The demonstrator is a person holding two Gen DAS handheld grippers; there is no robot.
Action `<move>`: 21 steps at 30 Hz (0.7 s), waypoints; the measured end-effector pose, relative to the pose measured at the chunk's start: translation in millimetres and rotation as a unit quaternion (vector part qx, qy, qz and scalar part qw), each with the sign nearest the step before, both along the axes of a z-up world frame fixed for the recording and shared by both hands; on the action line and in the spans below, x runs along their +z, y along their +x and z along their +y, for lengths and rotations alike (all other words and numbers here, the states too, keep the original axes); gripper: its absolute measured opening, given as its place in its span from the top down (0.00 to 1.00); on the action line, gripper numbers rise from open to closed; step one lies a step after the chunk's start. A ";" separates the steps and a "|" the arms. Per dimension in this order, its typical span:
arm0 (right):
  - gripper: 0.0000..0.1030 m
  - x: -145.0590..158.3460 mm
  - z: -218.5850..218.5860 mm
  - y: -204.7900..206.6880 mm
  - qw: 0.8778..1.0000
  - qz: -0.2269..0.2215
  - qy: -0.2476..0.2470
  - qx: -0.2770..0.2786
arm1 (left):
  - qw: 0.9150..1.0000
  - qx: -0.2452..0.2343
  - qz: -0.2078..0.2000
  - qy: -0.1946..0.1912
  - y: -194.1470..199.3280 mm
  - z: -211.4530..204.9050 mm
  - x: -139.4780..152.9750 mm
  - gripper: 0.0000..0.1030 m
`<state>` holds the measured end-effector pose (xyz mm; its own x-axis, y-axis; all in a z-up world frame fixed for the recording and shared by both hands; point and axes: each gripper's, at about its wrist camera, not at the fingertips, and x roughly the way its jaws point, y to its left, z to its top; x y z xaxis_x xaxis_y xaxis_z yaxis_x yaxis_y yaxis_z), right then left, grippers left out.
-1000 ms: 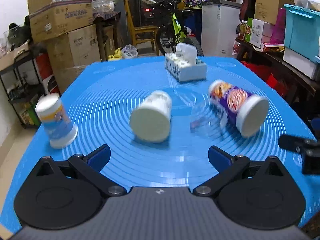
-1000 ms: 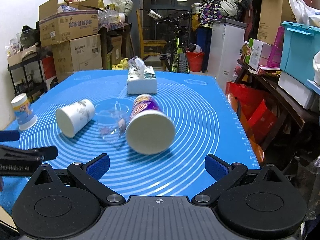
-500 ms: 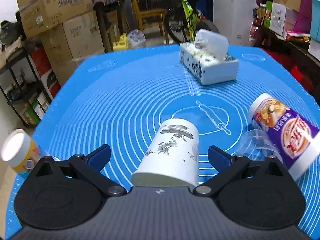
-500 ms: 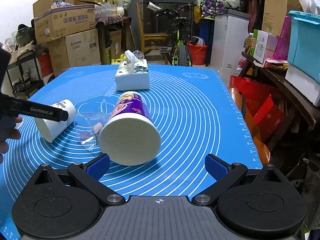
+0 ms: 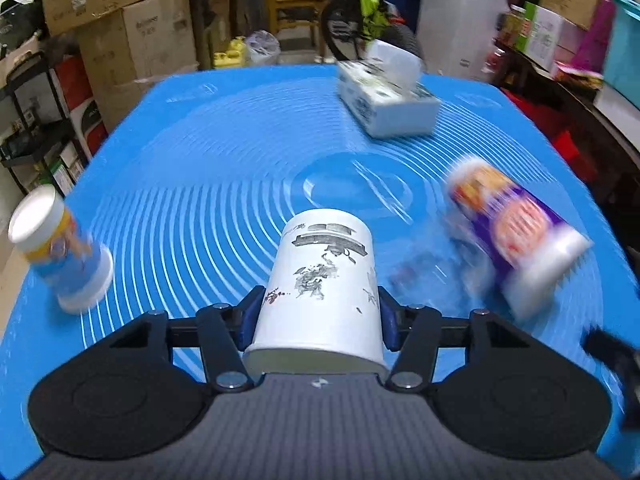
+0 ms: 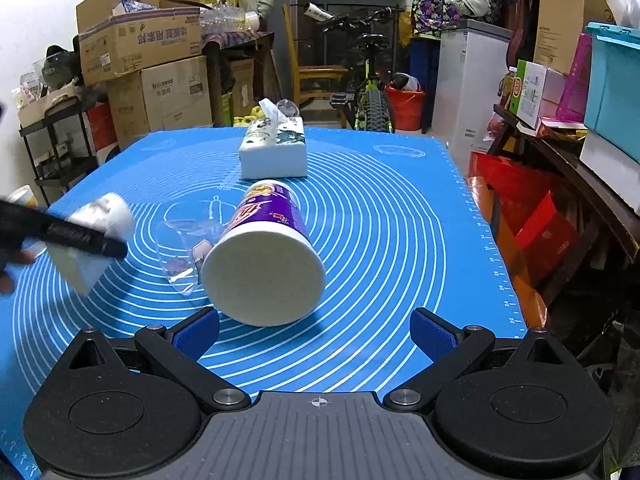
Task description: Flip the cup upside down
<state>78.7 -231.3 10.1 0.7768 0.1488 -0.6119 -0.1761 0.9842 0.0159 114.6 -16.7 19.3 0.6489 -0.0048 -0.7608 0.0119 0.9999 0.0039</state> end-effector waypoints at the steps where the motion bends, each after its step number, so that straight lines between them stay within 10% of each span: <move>1: 0.02 1.1 -1.2 -2.5 1.000 -0.001 0.003 0.000 | 1.000 -0.006 0.002 0.000 -10.4 -6.0 0.5 0.44; 15: 0.02 -13.8 -1.9 -24.3 0.999 0.034 0.004 0.005 | 0.999 -0.023 0.028 -0.007 -41.9 -47.2 -21.8 0.39; 21: 0.02 -13.4 -1.9 -23.1 0.999 0.037 0.003 0.006 | 0.999 -0.011 0.028 -0.027 -44.4 -40.3 -22.3 0.11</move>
<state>55.6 -233.2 -3.2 0.7283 0.1615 -0.6660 -0.1854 0.9820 0.0353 70.1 -57.0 -3.0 0.6046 -0.0593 -0.7943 0.0317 0.9982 -0.0504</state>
